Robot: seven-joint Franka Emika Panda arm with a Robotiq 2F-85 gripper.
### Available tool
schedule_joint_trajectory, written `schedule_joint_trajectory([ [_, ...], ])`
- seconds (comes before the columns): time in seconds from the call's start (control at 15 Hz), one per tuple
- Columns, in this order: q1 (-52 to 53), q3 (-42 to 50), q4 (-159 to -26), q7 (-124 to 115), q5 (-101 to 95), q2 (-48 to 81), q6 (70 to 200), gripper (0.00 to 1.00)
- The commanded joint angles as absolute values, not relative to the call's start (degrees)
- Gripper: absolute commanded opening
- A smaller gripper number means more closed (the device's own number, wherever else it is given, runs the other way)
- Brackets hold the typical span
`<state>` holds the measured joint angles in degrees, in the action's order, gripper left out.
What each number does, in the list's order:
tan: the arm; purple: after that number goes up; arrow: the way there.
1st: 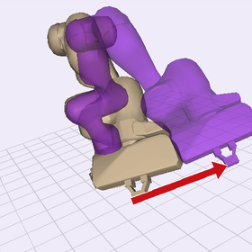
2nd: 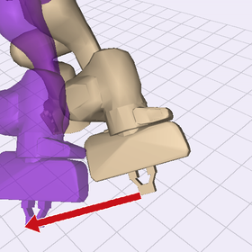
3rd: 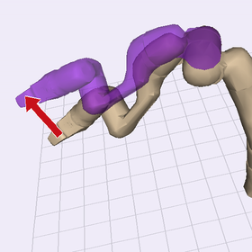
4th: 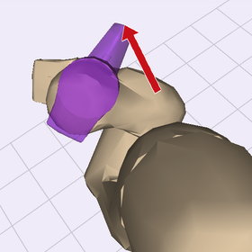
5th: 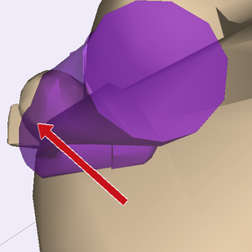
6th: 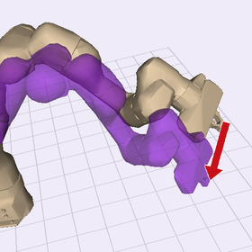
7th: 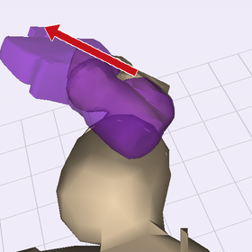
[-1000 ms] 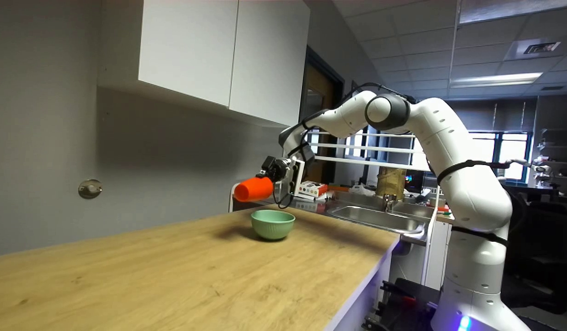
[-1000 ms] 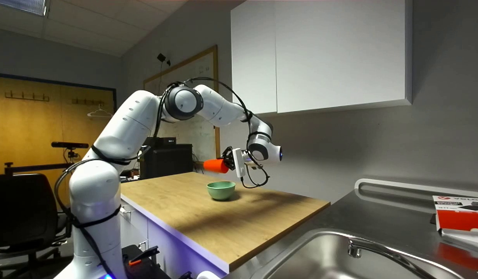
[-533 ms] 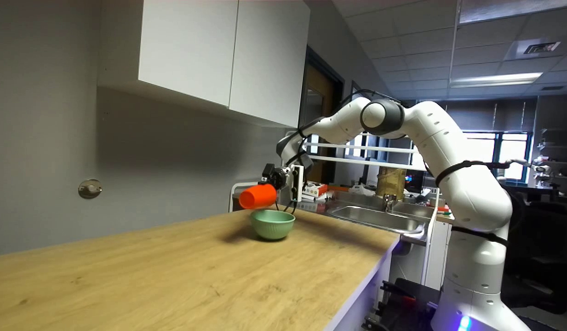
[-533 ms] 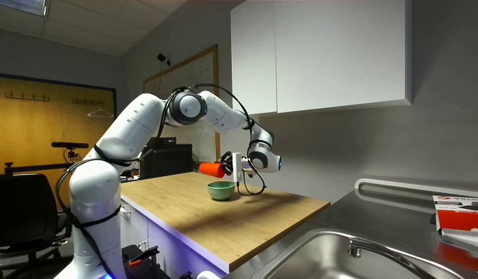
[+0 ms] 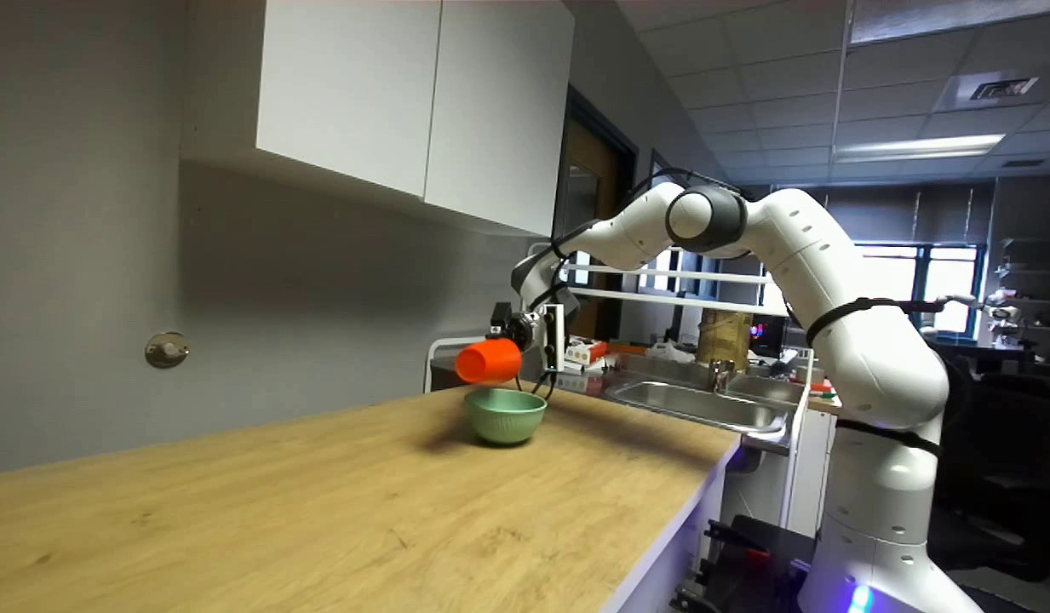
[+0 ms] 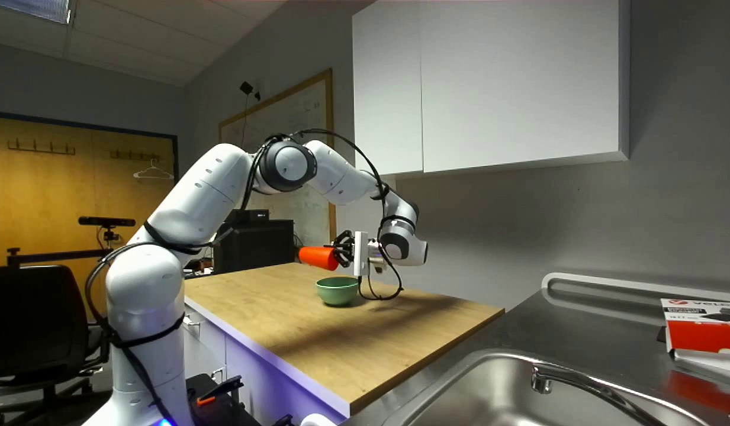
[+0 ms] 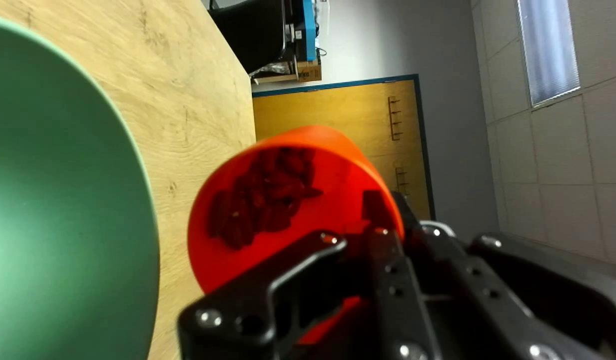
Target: Pour the contents in the orange cup into the green bowl
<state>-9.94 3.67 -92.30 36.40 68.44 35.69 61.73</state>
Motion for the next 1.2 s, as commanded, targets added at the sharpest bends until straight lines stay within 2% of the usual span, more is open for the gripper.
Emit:
schedule_joint_trajectory([
  [0.0, -10.2, 3.9, -93.5, 34.5, 67.4, 33.9, 59.8, 0.01],
  [1.13, -7.8, 5.1, -93.9, 19.2, 63.9, 30.8, 58.3, 0.01],
])
